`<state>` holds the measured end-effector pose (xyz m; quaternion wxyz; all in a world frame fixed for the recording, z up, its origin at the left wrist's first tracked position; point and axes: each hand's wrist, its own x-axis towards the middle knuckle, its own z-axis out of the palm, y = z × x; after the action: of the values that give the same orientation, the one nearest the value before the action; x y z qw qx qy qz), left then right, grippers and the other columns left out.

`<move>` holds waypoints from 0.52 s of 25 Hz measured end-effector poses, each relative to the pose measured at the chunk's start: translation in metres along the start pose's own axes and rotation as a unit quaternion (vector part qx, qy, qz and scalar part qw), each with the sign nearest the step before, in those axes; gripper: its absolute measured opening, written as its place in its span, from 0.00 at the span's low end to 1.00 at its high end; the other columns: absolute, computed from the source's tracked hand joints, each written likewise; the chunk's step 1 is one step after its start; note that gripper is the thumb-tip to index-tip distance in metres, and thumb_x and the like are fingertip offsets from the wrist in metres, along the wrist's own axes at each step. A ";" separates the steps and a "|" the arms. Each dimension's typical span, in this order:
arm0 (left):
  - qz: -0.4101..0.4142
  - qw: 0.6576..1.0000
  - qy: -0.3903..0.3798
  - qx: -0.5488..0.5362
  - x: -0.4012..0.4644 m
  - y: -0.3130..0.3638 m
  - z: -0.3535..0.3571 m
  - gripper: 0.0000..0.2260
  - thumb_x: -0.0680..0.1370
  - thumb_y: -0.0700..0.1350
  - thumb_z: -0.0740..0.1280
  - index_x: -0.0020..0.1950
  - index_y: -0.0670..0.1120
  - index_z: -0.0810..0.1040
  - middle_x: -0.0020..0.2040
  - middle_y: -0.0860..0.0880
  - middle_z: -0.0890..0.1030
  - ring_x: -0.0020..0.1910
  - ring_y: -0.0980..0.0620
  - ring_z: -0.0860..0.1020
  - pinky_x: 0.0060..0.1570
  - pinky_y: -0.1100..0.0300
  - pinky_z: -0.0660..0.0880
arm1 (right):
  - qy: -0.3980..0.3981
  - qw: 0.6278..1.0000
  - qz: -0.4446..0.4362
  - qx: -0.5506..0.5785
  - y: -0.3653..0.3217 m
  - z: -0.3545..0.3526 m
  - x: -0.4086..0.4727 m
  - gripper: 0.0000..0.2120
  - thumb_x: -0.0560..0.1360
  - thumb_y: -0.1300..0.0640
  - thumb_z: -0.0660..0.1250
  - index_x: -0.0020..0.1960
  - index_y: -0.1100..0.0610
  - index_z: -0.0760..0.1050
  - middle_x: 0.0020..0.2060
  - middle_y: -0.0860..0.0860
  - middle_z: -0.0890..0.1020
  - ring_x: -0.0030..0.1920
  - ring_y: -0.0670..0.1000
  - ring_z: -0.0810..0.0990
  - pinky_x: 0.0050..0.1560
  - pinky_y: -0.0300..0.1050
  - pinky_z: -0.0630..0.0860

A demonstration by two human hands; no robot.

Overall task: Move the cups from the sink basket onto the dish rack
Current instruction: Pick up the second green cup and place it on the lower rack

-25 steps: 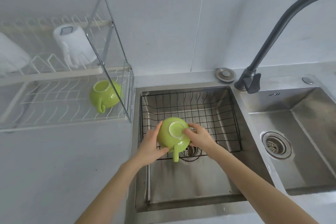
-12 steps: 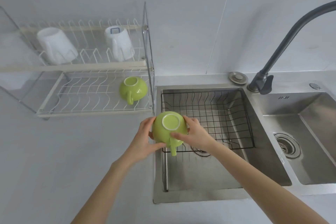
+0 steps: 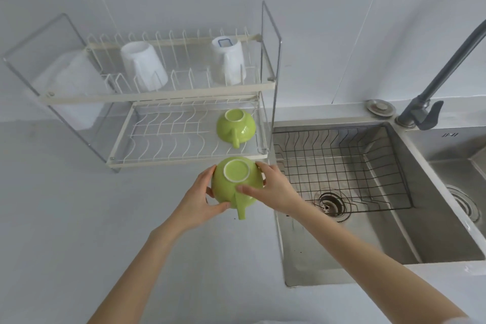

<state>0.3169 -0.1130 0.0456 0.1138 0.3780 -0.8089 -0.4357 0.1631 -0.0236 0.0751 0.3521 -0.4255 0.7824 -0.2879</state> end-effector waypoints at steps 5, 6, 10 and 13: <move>-0.001 1.000 0.003 0.018 0.004 -0.026 -0.044 0.39 0.68 0.40 0.73 0.73 0.46 0.55 0.65 0.54 0.62 0.43 0.60 0.71 0.38 0.80 0.67 | 0.000 1.000 -0.005 0.009 -0.039 0.030 0.020 0.36 0.70 0.47 0.70 0.72 0.56 0.59 0.66 0.56 0.67 0.66 0.55 0.69 0.60 0.39 0.65; -0.007 1.000 0.004 0.020 0.008 -0.031 -0.052 0.39 0.68 0.41 0.73 0.73 0.46 0.54 0.66 0.52 0.62 0.43 0.59 0.71 0.38 0.81 0.68 | 0.000 1.000 -0.006 0.008 -0.046 0.034 0.025 0.36 0.70 0.47 0.70 0.72 0.57 0.59 0.66 0.57 0.66 0.67 0.55 0.68 0.62 0.41 0.65; -0.016 0.999 0.014 0.027 0.024 -0.041 -0.080 0.39 0.68 0.42 0.74 0.72 0.46 0.55 0.69 0.49 0.62 0.46 0.54 0.70 0.37 0.78 0.68 | -0.003 1.000 -0.011 -0.007 -0.072 0.047 0.050 0.35 0.71 0.47 0.69 0.72 0.58 0.60 0.66 0.58 0.67 0.67 0.56 0.67 0.65 0.45 0.66; -0.014 0.999 0.026 0.026 0.042 -0.047 -0.098 0.38 0.68 0.42 0.74 0.72 0.45 0.56 0.69 0.47 0.63 0.50 0.51 0.70 0.42 0.72 0.68 | 0.004 1.000 -0.008 -0.011 -0.088 0.055 0.072 0.35 0.71 0.47 0.69 0.72 0.59 0.59 0.67 0.58 0.67 0.67 0.57 0.67 0.64 0.45 0.66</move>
<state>0.3621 -0.2194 0.0601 0.1189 0.4034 -0.8114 -0.4059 0.2193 -0.1360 0.0872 0.3420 -0.4343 0.7833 -0.2843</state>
